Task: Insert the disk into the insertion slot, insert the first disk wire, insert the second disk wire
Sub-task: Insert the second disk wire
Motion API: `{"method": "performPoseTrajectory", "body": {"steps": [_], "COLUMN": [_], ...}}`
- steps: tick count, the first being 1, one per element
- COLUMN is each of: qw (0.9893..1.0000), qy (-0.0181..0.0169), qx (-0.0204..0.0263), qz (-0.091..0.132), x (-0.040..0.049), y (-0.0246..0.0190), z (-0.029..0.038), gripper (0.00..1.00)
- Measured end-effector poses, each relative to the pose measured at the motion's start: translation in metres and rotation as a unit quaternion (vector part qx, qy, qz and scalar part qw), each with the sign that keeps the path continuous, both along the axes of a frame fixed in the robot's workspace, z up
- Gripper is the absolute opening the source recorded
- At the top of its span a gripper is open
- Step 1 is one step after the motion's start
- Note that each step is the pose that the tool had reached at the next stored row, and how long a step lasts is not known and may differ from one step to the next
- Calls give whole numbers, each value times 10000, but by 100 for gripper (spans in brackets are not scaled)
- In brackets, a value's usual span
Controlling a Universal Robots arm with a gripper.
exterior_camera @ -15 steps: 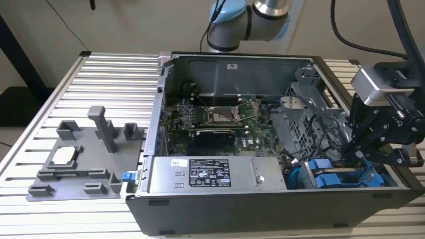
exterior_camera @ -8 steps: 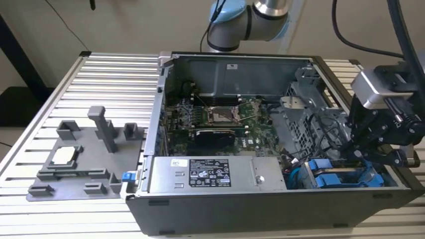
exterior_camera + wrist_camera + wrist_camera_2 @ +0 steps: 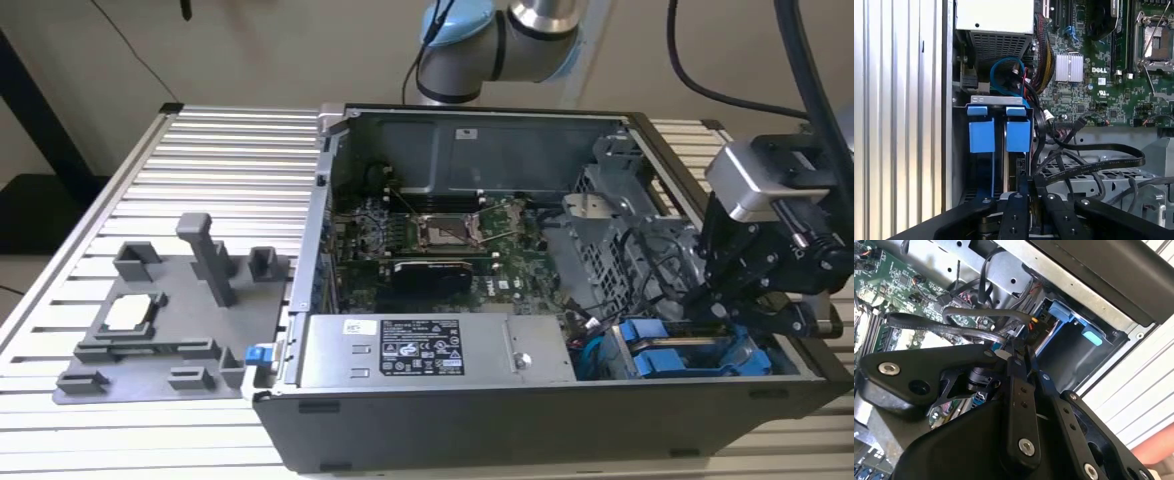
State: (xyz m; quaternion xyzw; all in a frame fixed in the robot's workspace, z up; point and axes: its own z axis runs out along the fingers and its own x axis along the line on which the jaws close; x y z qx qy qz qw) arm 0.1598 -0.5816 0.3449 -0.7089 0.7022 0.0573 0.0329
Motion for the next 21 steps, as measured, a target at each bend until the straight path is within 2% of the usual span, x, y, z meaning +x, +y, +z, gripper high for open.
{"method": "performPoseTrajectory", "body": {"steps": [4,12,21], "qw": [10000,10000,10000], "qy": [29,28,6], "qx": [-37,-41,-44], "qz": [0,-5,-20], "x": [-1,0,0], "y": [-1,-7,-8], "z": [-3,-22,-59], "gripper": [16,16,16]}}
